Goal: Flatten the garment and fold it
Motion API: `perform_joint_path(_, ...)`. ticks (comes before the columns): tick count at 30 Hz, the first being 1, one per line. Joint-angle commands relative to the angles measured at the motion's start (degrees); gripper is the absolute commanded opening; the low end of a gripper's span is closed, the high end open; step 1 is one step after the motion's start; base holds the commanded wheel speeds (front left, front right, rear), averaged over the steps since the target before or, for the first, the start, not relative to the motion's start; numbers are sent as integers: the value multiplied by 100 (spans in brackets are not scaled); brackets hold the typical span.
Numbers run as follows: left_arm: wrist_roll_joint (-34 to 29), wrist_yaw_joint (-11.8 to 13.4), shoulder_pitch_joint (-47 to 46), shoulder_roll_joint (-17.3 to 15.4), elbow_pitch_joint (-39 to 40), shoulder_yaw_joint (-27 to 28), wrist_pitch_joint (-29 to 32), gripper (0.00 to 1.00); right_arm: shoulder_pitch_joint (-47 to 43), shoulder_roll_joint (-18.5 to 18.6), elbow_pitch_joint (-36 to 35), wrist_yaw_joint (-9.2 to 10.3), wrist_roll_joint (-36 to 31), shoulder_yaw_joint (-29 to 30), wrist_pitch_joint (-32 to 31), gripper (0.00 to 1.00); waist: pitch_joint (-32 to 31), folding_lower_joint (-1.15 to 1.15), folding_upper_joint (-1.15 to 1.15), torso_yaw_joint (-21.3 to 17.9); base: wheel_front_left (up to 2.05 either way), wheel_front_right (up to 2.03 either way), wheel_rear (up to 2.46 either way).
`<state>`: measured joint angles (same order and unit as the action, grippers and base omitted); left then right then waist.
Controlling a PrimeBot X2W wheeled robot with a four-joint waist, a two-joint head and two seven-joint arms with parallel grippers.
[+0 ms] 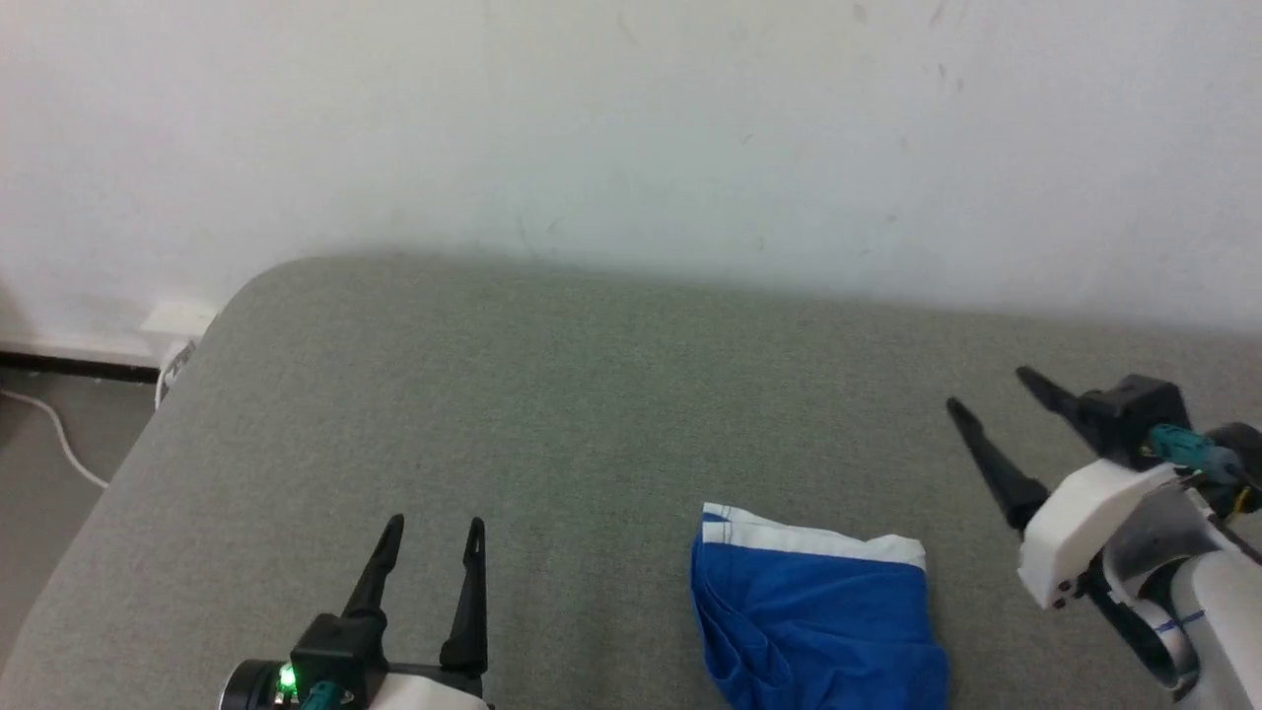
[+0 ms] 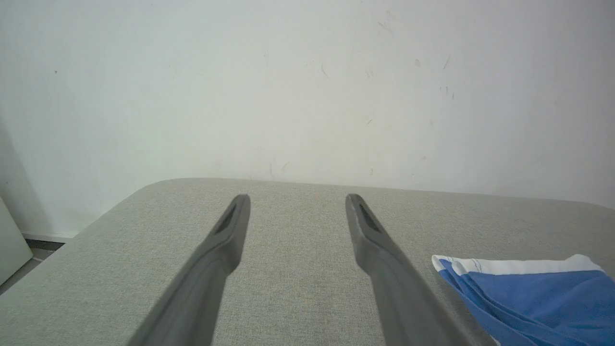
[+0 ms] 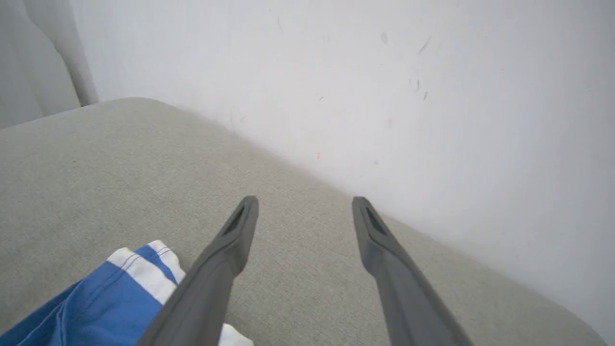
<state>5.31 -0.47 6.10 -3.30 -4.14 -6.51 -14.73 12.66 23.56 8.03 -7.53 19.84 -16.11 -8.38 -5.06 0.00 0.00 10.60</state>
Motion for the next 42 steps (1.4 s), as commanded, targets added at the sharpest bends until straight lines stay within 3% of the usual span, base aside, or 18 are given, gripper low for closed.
perform_joint_path(1,30,-21,56,23,24,27,-27,100,24,26,-26,4,-106,49,97,100,-34,0,0,-244,0,0,0)
perform_joint_path(5,57,-49,20,29,49,44,-27,100,-284,-66,-110,4,-646,748,848,100,16,0,0,-409,0,0,0)
perform_joint_path(10,103,-72,7,33,86,106,-27,100,-916,-498,-428,4,-1060,1612,1553,100,116,0,0,-591,0,0,0)
perform_joint_path(14,59,-100,1,35,98,133,-27,100,-1405,-936,-693,4,-1196,2146,1740,100,226,0,0,-723,0,0,0)
perform_joint_path(19,-65,-63,-33,37,77,108,-27,100,-1733,-1241,-947,4,-1218,2351,1709,100,336,0,0,-812,0,0,0)
perform_joint_path(23,-76,-72,-103,39,42,45,-27,100,-1889,-1205,-1061,4,-854,2078,1218,100,451,0,0,-826,0,0,0)
perform_joint_path(33,-90,-82,-362,41,-70,-217,-27,100,-1757,-296,-1411,4,1420,785,-940,100,897,0,0,-631,0,0,0)
perform_joint_path(42,-83,-75,-614,42,-174,-366,-27,100,-1276,-245,-778,4,2530,165,-1972,100,1239,0,0,-312,0,0,0)
